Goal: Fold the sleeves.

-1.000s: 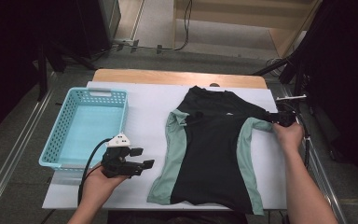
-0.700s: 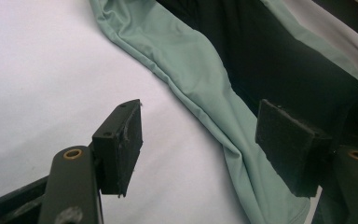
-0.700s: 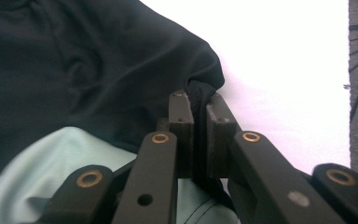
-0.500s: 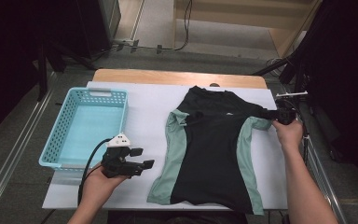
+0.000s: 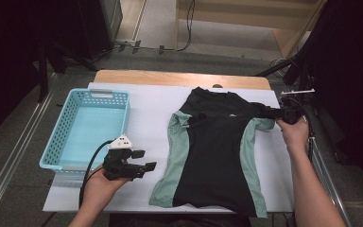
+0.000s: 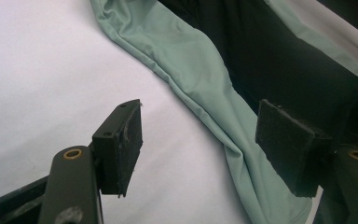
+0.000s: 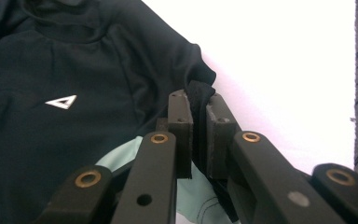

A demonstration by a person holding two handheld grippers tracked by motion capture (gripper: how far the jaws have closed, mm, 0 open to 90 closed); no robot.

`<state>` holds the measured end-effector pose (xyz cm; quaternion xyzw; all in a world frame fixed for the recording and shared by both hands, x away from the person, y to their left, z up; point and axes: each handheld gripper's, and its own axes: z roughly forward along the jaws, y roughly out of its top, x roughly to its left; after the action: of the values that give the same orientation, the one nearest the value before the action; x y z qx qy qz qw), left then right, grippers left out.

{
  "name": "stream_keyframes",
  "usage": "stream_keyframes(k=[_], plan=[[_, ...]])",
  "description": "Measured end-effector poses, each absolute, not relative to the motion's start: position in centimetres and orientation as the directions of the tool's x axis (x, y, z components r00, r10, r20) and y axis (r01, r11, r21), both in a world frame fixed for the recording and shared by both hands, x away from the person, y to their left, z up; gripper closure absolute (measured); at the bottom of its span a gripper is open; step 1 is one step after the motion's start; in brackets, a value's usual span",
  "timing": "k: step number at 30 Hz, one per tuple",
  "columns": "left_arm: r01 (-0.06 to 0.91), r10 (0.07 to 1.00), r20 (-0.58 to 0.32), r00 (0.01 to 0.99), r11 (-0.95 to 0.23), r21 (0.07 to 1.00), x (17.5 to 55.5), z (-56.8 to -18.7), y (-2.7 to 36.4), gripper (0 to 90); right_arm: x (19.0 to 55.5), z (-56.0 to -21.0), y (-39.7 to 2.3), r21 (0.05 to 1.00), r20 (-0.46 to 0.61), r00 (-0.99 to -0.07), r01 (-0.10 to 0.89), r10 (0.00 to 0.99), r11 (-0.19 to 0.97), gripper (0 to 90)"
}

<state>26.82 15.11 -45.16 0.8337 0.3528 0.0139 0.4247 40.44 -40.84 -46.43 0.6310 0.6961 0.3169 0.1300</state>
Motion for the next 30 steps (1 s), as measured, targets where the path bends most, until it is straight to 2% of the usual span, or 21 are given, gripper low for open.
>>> stream_keyframes(k=[30], plan=[[0.575,0.599,-0.275,0.752,-0.391,0.719,26.8,-45.2,15.0,32.6,40.4,-44.0,-37.0,0.629,0.199,-0.28,0.771,0.939,0.097,80.8]])
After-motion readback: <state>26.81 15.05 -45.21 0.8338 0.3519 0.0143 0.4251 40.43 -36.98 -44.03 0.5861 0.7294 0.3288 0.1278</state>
